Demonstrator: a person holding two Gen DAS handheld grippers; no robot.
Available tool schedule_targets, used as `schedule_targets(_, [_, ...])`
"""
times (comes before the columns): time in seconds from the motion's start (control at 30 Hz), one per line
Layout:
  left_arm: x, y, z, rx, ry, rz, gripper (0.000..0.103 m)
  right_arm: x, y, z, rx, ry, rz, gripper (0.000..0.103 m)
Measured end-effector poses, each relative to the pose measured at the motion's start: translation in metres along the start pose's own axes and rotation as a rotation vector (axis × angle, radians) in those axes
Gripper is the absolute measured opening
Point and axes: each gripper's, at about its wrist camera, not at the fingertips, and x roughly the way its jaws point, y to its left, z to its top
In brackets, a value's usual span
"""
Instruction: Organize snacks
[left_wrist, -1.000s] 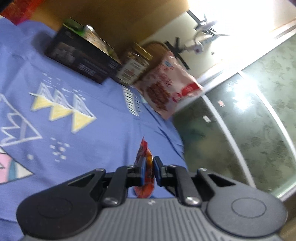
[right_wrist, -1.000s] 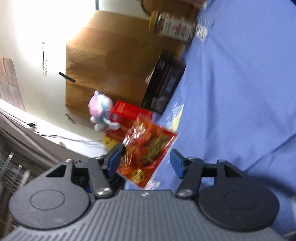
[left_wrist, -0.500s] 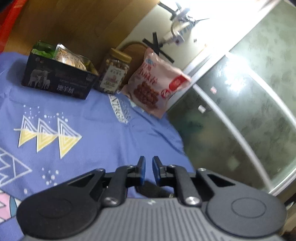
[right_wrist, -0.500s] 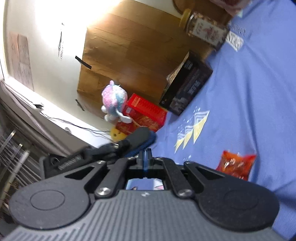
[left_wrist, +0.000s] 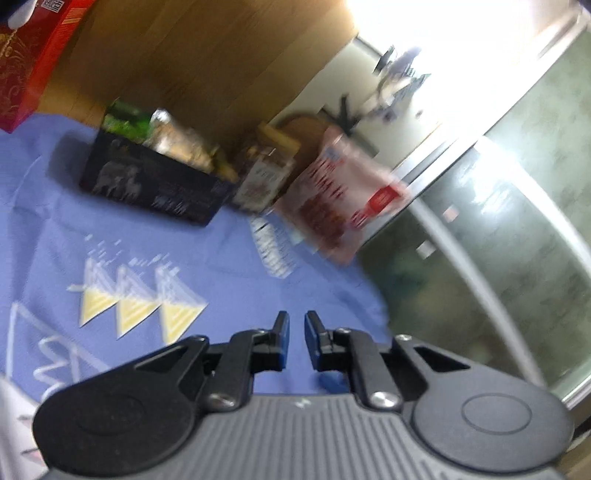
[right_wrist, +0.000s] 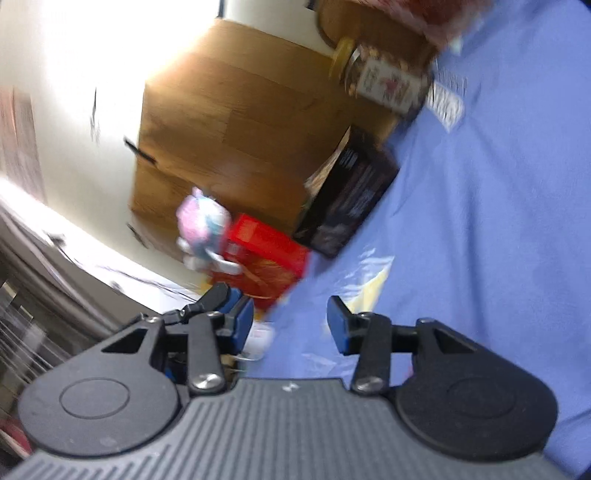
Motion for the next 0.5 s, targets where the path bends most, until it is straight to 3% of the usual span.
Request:
schedule_targets(0.07, [0.004,0.001,-0.015,0.032,0.054,0.035,0.017,-0.022,-0.006,-0.007,-0.008,0.006,-0.072,0.048])
schedule_targets(0.1, [0.007,0.004,-0.023,0.033,0.085,0.038,0.025,-0.032,-0.010,-0.013,-0.017,0.013,-0.098,0.048])
schedule_targets(0.23, [0.023,0.011,-0.050,0.043,0.199,0.038,0.038,-0.054,-0.019,-0.041,-0.063,0.077,-0.240,0.048])
schedule_targets(0.3, [0.032,0.014,-0.060,0.042,0.254,0.033,0.063,-0.051,-0.024,-0.051,-0.026,0.105,-0.223,0.048])
schedule_targets(0.37, [0.041,0.015,-0.073,0.066,0.293,0.052,0.063,-0.040,-0.029,-0.059,0.002,0.125,-0.202,0.041])
schedule_targets(0.47, [0.041,0.009,-0.086,0.103,0.272,0.027,0.064,-0.020,-0.024,-0.065,-0.019,0.151,-0.163,0.035])
schedule_targets(0.5, [0.044,0.007,-0.088,0.102,0.278,0.022,0.064,-0.013,-0.024,-0.066,-0.033,0.157,-0.157,0.023])
